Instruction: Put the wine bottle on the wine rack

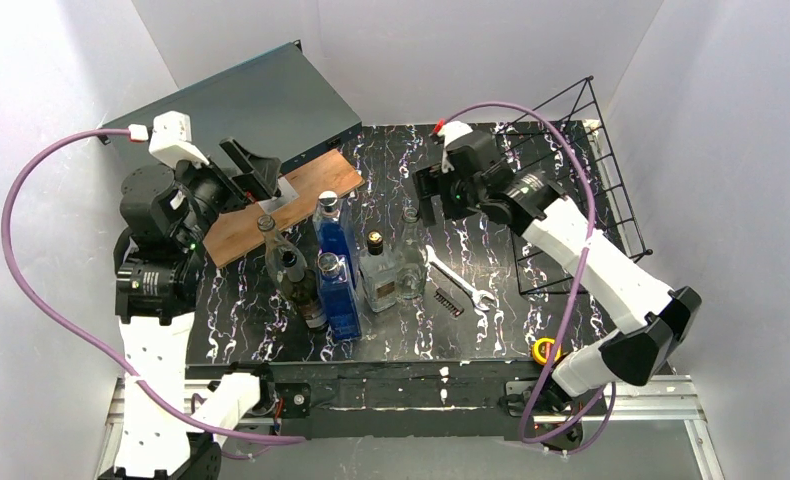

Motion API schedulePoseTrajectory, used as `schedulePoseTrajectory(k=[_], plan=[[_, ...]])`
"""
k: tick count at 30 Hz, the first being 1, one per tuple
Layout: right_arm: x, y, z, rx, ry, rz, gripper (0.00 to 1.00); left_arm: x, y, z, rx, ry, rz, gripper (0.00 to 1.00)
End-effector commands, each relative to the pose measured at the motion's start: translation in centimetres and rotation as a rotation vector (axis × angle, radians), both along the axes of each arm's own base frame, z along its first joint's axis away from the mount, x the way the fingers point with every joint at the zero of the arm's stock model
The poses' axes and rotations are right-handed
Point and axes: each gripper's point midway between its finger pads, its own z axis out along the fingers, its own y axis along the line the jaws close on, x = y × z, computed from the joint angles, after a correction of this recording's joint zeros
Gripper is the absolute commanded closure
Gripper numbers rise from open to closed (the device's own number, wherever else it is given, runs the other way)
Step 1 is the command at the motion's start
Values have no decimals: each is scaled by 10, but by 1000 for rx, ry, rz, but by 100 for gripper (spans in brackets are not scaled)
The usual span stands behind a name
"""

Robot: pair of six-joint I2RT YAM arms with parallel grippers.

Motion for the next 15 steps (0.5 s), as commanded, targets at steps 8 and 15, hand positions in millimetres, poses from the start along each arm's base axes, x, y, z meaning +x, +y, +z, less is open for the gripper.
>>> schedulePoseTrajectory(k=[8,15], plan=[[-21,-19,-7,-178,15,-35,0,40,6,30,83,-94,17,1],[-49,0,7,-28,-33,124,0,68,-12,31,82,-124,-87,1]])
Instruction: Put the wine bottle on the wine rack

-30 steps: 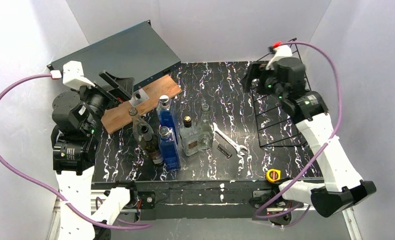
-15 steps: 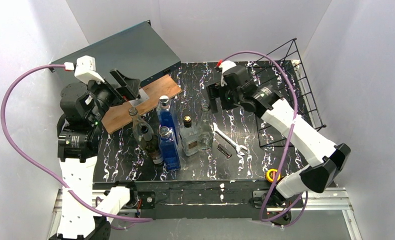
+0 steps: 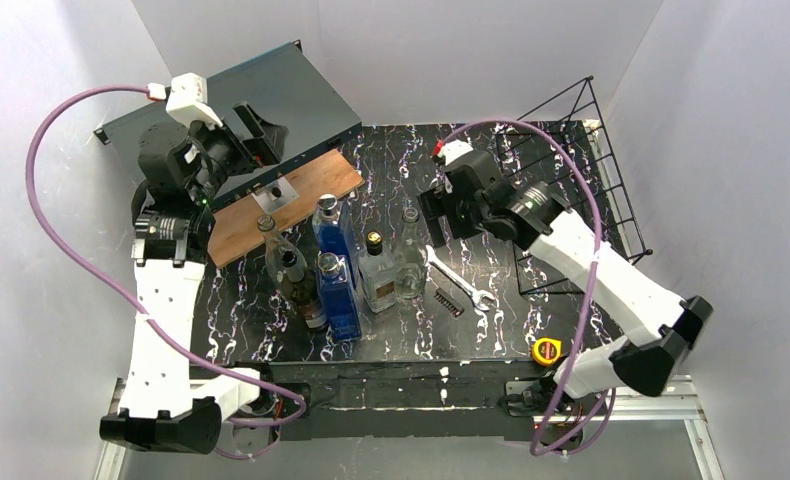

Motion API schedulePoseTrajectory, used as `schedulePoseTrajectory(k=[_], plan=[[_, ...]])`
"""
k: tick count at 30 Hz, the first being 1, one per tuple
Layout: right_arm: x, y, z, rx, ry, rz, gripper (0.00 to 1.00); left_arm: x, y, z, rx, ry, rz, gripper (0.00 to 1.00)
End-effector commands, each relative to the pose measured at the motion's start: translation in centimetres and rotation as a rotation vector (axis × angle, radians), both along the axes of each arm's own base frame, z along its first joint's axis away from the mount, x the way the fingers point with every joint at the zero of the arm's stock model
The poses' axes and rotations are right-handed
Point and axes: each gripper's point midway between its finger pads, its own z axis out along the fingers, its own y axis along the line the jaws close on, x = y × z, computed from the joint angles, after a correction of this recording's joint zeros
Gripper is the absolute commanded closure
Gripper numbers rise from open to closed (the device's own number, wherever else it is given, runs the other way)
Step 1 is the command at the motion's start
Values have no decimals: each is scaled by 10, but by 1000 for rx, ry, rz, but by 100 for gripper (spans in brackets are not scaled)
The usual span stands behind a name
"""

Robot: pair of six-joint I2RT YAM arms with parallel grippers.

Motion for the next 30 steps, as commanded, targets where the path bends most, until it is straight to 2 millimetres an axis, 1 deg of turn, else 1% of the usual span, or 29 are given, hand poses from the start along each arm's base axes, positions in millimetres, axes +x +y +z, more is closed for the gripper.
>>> schedulePoseTrajectory(k=[1,3,6,9,13,14,17,20,24,26,30], plan=[[-27,21,39,190,-94,146,0,7,-15,24,32,-104,-104,1],[-39,37,43,260,-109,195,0,9,-20,19,52,-107,-141,1],[-43,48,52,338,-149,209,0,11,-22,10,78,-112,-162,1],[-43,51,54,377,-177,197,0,11,-26,0,95,-111,-194,1],[-40,57,57,416,-204,188,0,5,-32,-7,107,-115,-239,1],[-38,58,58,420,-214,183,4,2,-33,-8,111,-118,-247,1],[-33,62,61,433,-237,169,8,-3,-35,-9,122,-125,-263,1],[-27,64,63,428,-261,148,13,-4,-38,-13,116,-112,-281,1],[-19,66,57,398,-265,126,17,-5,-44,-19,104,-97,-318,1],[-18,68,53,385,-258,125,21,-6,-48,-19,98,-95,-344,1],[-17,69,50,390,-266,119,26,-11,-59,-18,88,-103,-404,1]])
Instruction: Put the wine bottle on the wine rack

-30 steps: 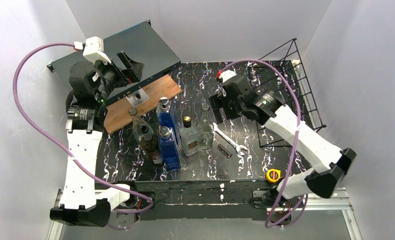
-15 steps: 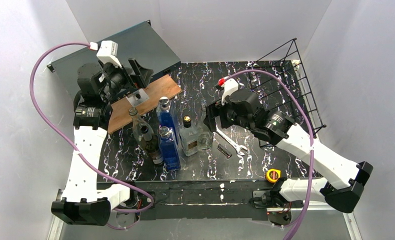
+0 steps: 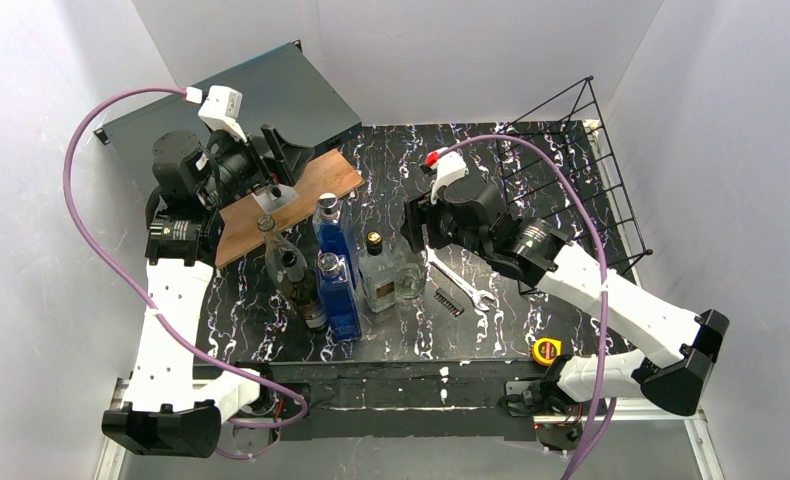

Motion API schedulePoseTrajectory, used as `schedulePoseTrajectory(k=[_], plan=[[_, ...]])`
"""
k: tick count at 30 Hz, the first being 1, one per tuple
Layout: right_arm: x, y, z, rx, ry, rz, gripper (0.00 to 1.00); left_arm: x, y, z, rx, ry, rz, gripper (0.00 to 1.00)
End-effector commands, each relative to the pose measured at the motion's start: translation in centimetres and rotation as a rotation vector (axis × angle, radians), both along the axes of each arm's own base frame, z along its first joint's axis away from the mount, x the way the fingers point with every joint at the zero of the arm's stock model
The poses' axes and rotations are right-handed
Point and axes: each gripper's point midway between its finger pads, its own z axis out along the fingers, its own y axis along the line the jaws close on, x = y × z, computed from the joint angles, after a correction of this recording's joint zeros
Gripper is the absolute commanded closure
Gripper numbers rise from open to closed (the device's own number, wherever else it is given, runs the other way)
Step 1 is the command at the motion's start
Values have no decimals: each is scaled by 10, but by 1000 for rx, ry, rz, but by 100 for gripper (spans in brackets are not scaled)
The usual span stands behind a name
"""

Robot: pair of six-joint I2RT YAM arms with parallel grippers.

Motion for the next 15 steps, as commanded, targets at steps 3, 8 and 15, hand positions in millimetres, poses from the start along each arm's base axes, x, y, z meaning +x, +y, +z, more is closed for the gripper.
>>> schedulePoseTrajectory(k=[3,8,15], plan=[[7,8,17,53,-51,-23,29,-13,-23,2,-3,-27,-125,1],[10,8,15,19,-67,-31,37,-15,-29,-4,11,-28,-133,1],[10,16,10,9,-65,-20,40,-14,-26,-8,30,-32,-88,1]])
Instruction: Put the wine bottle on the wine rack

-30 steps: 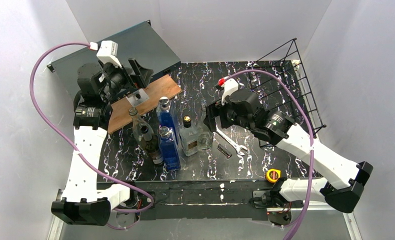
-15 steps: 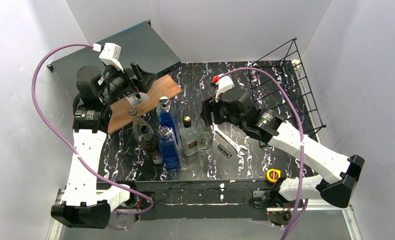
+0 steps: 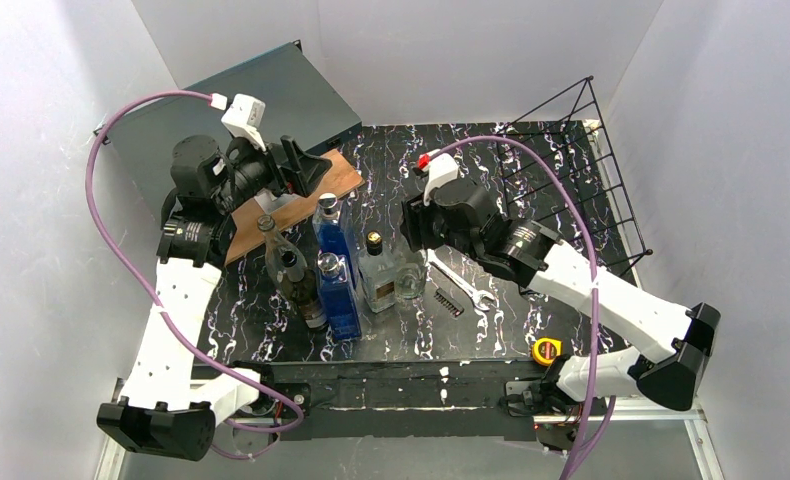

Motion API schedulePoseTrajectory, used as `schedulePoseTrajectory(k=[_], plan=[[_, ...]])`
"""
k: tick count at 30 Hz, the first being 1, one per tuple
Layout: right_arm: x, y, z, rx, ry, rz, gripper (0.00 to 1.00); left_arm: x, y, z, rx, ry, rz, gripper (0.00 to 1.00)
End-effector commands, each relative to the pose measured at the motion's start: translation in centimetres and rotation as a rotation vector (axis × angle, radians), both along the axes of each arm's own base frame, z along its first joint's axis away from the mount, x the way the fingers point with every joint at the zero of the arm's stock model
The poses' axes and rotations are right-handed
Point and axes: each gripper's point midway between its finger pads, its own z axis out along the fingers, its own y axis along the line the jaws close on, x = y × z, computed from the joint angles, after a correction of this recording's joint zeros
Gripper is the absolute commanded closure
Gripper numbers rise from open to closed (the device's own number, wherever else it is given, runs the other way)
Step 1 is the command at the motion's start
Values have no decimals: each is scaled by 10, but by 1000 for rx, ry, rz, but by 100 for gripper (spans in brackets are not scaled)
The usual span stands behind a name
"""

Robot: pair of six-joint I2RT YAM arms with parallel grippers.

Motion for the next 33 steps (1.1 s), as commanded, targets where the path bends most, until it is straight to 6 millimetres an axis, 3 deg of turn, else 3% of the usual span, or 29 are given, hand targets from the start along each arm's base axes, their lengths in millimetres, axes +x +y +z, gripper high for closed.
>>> schedulePoseTrajectory(k=[1,6,10,13,17,26,33], plan=[[6,10,15,32,-47,-4,41,-4,5,9,17,-51,33,1],[8,16,10,30,-42,-7,46,-1,12,4,54,-51,77,1],[10,19,8,40,-38,-14,57,0,15,1,81,-48,107,1],[12,15,14,54,-52,-37,68,-3,10,2,86,-52,92,1],[15,11,23,70,-75,-60,75,-4,9,1,100,-54,93,1],[21,8,57,127,-133,-87,98,-8,11,2,128,-70,113,1],[50,-11,95,195,-170,-186,99,-9,10,1,137,-74,119,1]])
